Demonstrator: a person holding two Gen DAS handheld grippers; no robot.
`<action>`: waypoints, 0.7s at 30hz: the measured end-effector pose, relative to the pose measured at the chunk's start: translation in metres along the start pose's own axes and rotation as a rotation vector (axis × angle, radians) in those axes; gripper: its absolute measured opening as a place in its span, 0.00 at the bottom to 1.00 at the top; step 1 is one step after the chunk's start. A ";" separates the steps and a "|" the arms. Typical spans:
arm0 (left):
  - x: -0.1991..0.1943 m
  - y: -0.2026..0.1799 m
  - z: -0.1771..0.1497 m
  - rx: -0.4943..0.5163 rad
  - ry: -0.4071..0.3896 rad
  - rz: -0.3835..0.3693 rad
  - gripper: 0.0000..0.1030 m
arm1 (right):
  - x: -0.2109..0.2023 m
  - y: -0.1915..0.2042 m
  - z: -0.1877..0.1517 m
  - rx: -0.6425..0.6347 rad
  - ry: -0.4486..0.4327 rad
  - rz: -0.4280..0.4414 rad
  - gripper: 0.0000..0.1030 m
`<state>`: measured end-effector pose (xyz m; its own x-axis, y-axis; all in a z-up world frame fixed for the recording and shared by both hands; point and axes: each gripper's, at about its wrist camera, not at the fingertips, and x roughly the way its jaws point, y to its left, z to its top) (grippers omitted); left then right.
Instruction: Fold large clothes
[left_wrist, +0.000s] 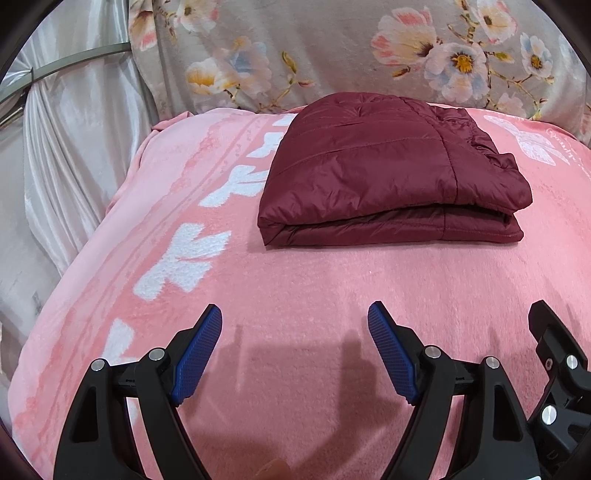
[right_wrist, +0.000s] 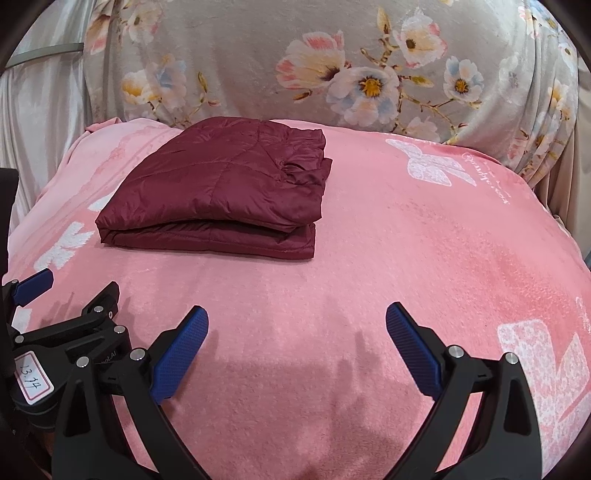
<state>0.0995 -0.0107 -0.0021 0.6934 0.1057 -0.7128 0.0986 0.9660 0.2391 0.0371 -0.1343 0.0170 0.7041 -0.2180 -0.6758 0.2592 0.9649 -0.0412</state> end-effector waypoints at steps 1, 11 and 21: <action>0.000 0.000 0.000 -0.002 0.000 0.002 0.75 | 0.000 0.000 0.000 -0.002 -0.001 0.001 0.92; -0.002 -0.001 -0.001 0.000 0.000 0.009 0.75 | 0.000 0.000 0.001 0.000 0.004 0.000 0.92; -0.003 0.000 0.000 -0.001 -0.003 0.015 0.75 | 0.000 0.000 0.001 -0.003 0.001 0.001 0.92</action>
<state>0.0975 -0.0104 -0.0005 0.6972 0.1192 -0.7069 0.0873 0.9646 0.2487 0.0375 -0.1344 0.0176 0.7040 -0.2168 -0.6763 0.2567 0.9656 -0.0423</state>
